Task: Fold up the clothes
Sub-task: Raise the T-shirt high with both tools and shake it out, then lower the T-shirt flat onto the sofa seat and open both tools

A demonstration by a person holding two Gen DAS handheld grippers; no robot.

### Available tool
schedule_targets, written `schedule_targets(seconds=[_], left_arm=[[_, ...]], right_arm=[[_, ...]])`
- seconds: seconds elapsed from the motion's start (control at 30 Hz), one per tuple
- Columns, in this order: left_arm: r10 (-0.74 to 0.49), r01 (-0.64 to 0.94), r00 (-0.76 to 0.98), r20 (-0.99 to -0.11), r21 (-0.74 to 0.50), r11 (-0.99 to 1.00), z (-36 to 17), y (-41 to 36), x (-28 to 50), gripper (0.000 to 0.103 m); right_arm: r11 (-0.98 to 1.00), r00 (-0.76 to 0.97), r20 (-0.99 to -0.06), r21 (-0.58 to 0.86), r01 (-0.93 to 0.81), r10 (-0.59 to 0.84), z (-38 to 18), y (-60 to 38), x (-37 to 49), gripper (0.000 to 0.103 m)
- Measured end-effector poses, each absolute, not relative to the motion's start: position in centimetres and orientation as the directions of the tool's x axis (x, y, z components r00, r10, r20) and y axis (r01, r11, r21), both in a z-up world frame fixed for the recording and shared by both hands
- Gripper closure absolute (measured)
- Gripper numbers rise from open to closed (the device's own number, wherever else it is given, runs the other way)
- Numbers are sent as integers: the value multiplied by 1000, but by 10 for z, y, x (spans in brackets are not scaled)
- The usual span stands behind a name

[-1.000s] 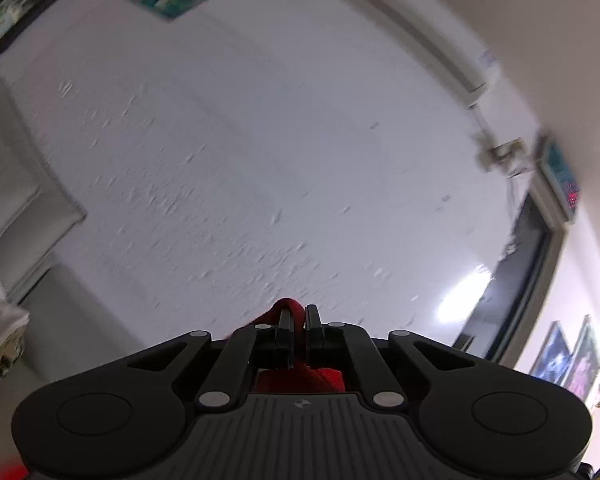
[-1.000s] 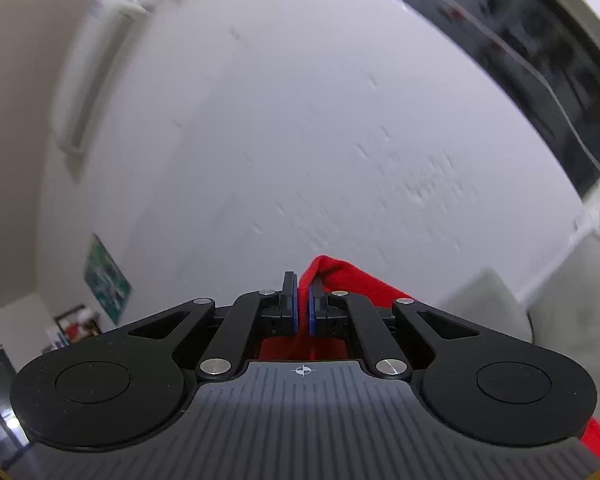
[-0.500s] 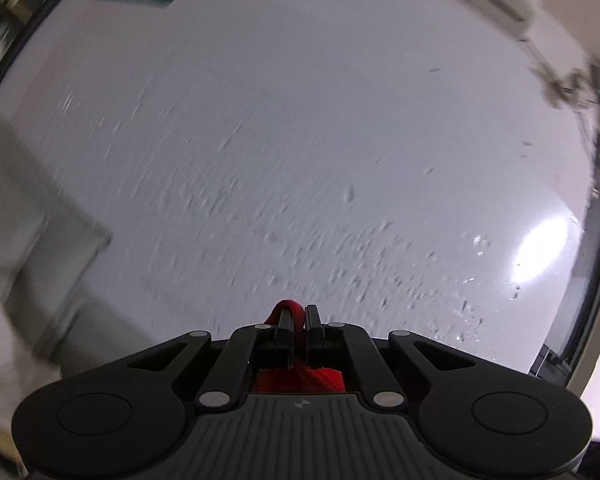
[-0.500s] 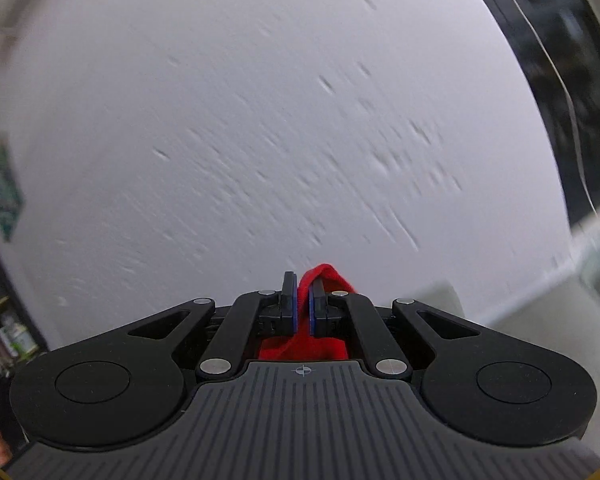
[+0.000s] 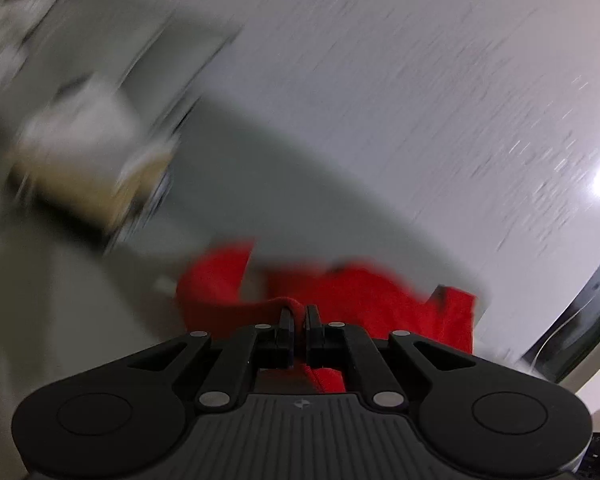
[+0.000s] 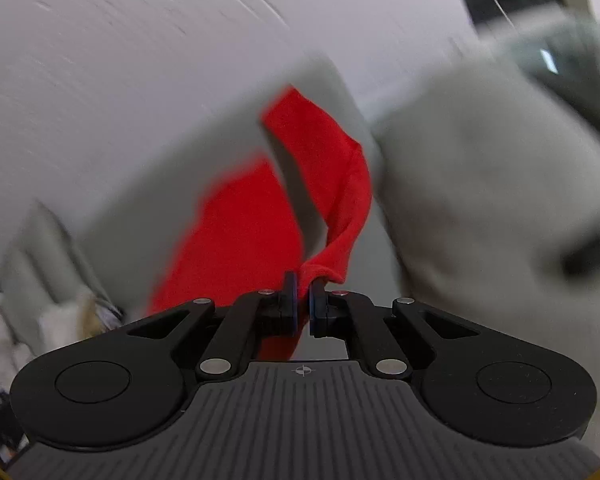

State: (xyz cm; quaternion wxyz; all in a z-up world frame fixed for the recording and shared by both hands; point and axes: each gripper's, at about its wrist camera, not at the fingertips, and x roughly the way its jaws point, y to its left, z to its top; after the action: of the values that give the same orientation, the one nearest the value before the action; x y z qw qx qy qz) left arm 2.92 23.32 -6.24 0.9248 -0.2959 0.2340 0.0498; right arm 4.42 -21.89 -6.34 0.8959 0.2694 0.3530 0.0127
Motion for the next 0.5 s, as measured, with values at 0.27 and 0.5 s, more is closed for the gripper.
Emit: schedule_targets(seconds=[0.27,0.5], left_arm=[[-52,-318,800,-598,-496,808,-116,236,-34,100],[-18,-318,748,-663,-382,868,-103,233,-47,100]], right_arm=[[856,613,-769,430,286,181,-141,-228,1,99],[899,596,-787,366,241,161,-129,-223,-29,99]])
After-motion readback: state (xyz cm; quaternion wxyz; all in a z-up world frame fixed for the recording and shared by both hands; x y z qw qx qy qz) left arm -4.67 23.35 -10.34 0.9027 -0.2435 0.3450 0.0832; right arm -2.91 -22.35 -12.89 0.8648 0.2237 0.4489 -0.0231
